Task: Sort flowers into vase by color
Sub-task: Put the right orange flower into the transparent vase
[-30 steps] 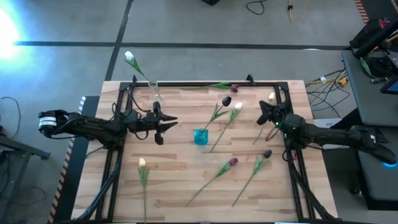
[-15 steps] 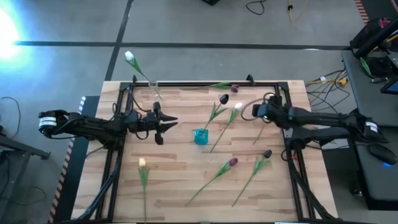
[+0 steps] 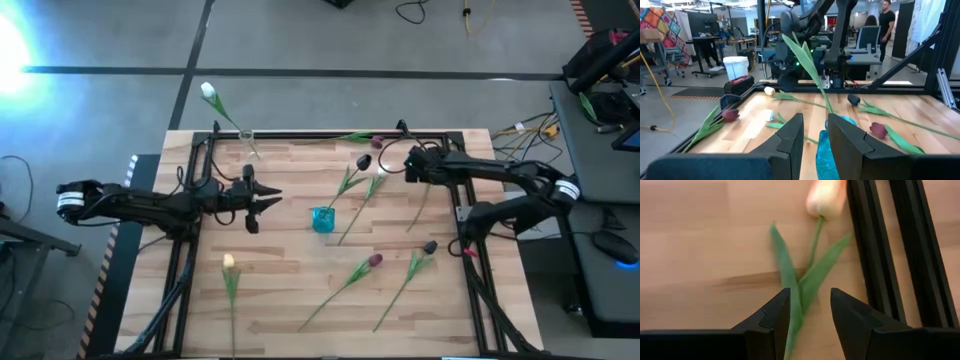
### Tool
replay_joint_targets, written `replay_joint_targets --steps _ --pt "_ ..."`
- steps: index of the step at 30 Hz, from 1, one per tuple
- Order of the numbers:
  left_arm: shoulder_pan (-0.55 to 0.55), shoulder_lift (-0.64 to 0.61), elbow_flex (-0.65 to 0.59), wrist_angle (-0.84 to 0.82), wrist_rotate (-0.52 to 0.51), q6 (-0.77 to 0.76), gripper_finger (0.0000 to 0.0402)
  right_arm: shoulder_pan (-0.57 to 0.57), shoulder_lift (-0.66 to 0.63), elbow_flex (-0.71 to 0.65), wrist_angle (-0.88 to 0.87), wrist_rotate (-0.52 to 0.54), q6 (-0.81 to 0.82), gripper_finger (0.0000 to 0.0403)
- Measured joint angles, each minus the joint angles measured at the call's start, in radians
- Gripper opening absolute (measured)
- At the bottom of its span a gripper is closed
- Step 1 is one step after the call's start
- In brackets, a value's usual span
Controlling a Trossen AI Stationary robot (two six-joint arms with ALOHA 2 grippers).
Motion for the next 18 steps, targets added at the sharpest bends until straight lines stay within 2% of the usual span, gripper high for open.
replay_joint_targets --steps 5,9,18 --pt "0.000 -0.041 -0.001 -0.064 0.000 -0.015 0.0075 -0.051 0.053 -0.003 0.010 -0.019 0.000 0.0129" --pt "0.000 -0.044 -0.001 -0.071 0.000 -0.019 0.0075 -0.089 0.086 -0.023 0.093 -0.068 -0.013 0.0120" --pt "0.000 -0.045 -0.001 -0.070 0.000 -0.038 0.0075 -0.117 0.132 -0.042 0.155 -0.076 -0.050 0.0091"
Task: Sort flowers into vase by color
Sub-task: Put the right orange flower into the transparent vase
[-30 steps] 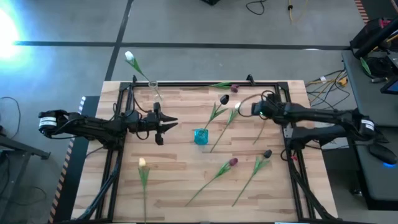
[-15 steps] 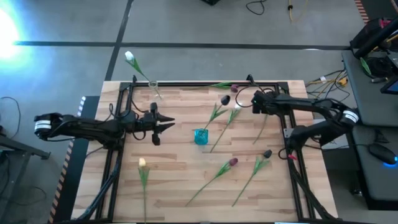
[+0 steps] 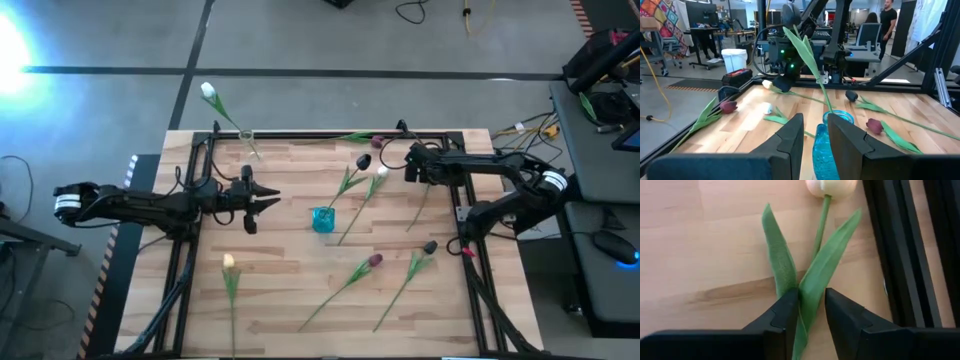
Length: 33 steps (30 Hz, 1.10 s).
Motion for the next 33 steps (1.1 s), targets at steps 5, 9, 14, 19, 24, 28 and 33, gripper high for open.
replay_joint_targets --steps 5,9,14,19,24,28,33 --pt "0.000 0.000 -0.016 0.009 -0.004 -0.008 0.0075 0.000 -0.025 -0.004 0.024 -0.005 -0.058 0.0030" --pt "0.001 0.000 -0.070 0.126 -0.036 -0.016 0.0075 0.008 -0.066 -0.005 0.021 -0.005 -0.091 0.0015" --pt "0.001 0.000 -0.121 0.255 -0.043 -0.041 0.0075 0.065 -0.165 -0.005 0.025 0.003 -0.133 0.0014" --pt "0.001 0.000 -0.115 0.260 -0.043 -0.067 0.0075 0.145 -0.312 -0.005 0.049 0.046 -0.175 0.0013" --pt "0.001 0.004 -0.074 0.249 -0.018 -0.060 0.0075 0.246 -0.463 -0.005 0.133 0.086 -0.269 0.0013" --pt "0.001 0.008 -0.026 0.243 -0.006 -0.050 0.0075 0.336 -0.565 -0.005 0.233 0.112 -0.405 0.0013" --pt "0.001 0.010 0.082 0.121 0.017 0.002 0.0075 0.438 -0.663 -0.004 0.396 0.131 -0.577 0.0013"
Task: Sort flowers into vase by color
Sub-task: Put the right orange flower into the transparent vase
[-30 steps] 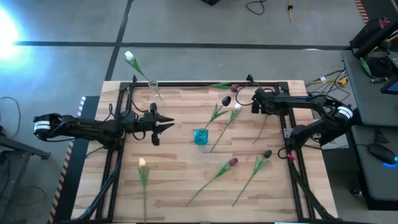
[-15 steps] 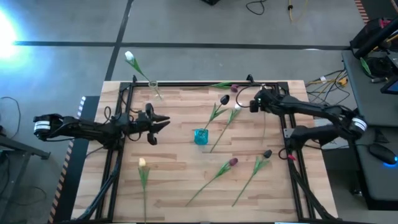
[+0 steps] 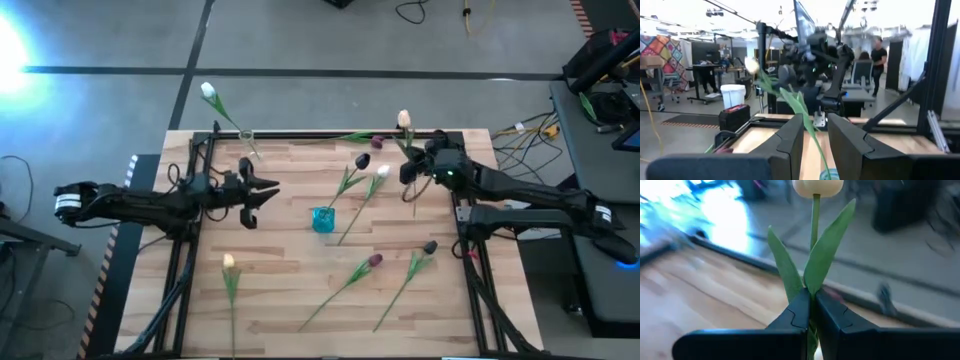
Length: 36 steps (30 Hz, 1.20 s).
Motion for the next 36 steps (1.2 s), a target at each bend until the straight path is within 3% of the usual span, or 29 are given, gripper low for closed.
replay_joint_targets --steps 6,12,16,20,26,36 --pt "0.000 0.021 0.173 -0.222 0.029 0.088 0.0075 0.107 -0.037 0.032 0.149 0.001 -0.174 0.0013" --pt "-0.001 0.105 0.302 -0.269 0.200 0.097 0.0075 0.223 0.003 0.101 0.205 0.002 -0.249 0.0013" --pt "-0.001 0.170 0.347 -0.269 0.247 0.096 0.0075 0.333 0.052 0.161 0.212 0.034 -0.275 0.0013" --pt "-0.002 0.214 0.343 -0.216 0.248 0.090 0.0075 0.488 0.124 0.207 0.228 0.162 -0.328 0.0013" --pt "-0.041 0.267 0.284 -0.035 0.249 0.081 0.0075 0.698 0.277 0.210 0.460 0.322 -0.437 0.0013" --pt "-0.113 0.402 0.270 0.108 0.247 0.079 0.0085 0.740 0.607 0.222 0.986 0.270 -0.583 0.0013"
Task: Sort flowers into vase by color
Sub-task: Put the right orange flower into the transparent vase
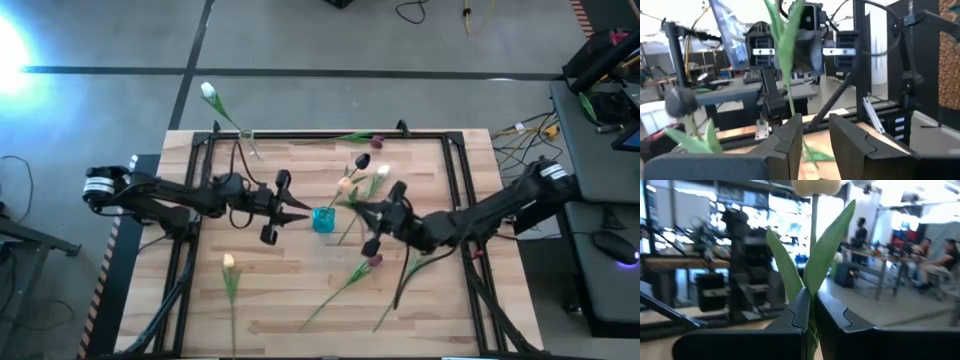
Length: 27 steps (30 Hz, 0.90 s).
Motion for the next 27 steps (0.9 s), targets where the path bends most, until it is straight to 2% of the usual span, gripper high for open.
replay_joint_targets --steps 5,10,15,27 --pt "-0.015 0.065 0.001 0.144 0.000 -0.008 0.0127 0.000 0.121 0.040 0.166 -0.039 -0.055 0.0013" --pt "-0.019 0.114 0.028 0.156 0.000 -0.033 0.0162 -0.002 0.201 0.110 0.191 -0.082 -0.072 0.0013" --pt "-0.038 0.148 0.066 0.162 0.055 -0.044 0.0168 -0.002 0.269 0.181 0.191 -0.089 -0.088 0.0013" --pt "-0.041 0.145 0.080 0.166 0.060 -0.059 0.0165 -0.013 0.345 0.257 0.192 -0.115 -0.098 0.0013"
